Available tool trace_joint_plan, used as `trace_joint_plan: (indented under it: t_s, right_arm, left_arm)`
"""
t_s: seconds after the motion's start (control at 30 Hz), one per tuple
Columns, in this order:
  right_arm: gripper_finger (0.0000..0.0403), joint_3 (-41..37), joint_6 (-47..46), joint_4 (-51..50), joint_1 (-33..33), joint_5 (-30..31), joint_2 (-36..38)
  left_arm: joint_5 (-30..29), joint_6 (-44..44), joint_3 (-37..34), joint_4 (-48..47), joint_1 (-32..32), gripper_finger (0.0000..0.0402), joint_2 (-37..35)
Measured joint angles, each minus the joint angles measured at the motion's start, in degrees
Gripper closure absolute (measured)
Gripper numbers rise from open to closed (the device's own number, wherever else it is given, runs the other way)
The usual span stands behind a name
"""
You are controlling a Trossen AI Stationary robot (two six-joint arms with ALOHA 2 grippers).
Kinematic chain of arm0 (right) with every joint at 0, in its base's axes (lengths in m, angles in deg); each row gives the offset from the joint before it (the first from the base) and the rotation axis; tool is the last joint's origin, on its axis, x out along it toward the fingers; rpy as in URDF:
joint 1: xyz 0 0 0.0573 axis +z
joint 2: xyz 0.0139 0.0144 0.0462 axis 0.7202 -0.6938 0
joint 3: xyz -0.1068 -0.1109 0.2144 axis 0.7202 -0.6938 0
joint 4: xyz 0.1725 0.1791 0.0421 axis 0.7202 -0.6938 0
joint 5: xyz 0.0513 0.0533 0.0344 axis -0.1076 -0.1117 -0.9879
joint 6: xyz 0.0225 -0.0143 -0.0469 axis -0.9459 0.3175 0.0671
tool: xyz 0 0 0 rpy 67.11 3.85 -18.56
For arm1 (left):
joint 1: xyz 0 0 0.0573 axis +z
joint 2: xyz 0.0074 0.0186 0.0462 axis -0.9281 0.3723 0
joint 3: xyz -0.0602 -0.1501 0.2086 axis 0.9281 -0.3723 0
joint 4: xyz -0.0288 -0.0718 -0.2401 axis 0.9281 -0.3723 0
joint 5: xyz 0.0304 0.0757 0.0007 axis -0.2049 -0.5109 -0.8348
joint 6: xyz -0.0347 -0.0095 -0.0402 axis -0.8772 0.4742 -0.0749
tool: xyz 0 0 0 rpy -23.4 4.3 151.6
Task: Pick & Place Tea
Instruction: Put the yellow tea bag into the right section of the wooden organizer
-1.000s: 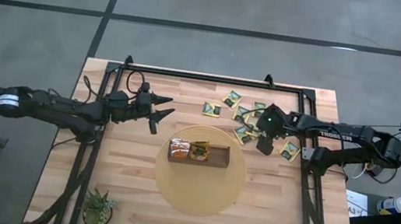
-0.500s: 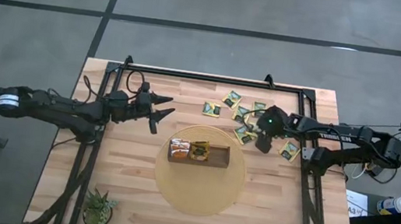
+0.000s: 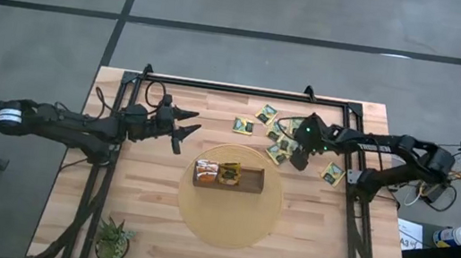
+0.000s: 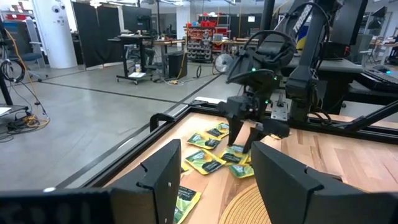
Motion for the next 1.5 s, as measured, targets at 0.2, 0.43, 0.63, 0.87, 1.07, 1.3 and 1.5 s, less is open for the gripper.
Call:
trace_joint_plan:
  t_s: [0.2,0.43,0.63,0.87,1.07,1.3,1.5]
  right_arm:
    - [0.0232,1.29,-0.35,3.16,0.13,-0.25,-5.1]
    - [0.0371,1.62,-4.9,0.78,0.22,-1.07,-1.62]
    - [0.0372,1.85,-12.21,-0.73,2.0,-0.66,5.56]
    - [0.0372,1.72,-25.08,0.01,12.73,6.26,13.39]
    - [0.0372,1.73,-37.98,1.23,25.24,16.8,16.08]
    - [0.0372,3.26,-49.32,4.15,39.08,30.08,14.61]
    - [0.0372,6.08,-59.64,4.29,49.51,42.92,9.93]
  left_arm:
    - [0.0,0.06,-0.06,0.0,0.0,0.0212,-0.04]
    - [0.0,0.78,-0.31,-0.11,0.0,0.0212,-0.04]
    - [0.02,0.78,-0.32,-0.07,0.0,0.0212,-0.04]
    - [0.05,-0.2,-0.48,-0.23,-0.03,0.0212,-0.04]
    - [0.21,-4.82,-0.49,-6.01,-0.1,0.0212,-0.04]
    - [0.2,-8.17,-1.35,-8.55,-1.28,0.0212,-0.04]
    - [0.18,-7.96,-2.43,-7.55,-1.79,0.0212,-0.86]
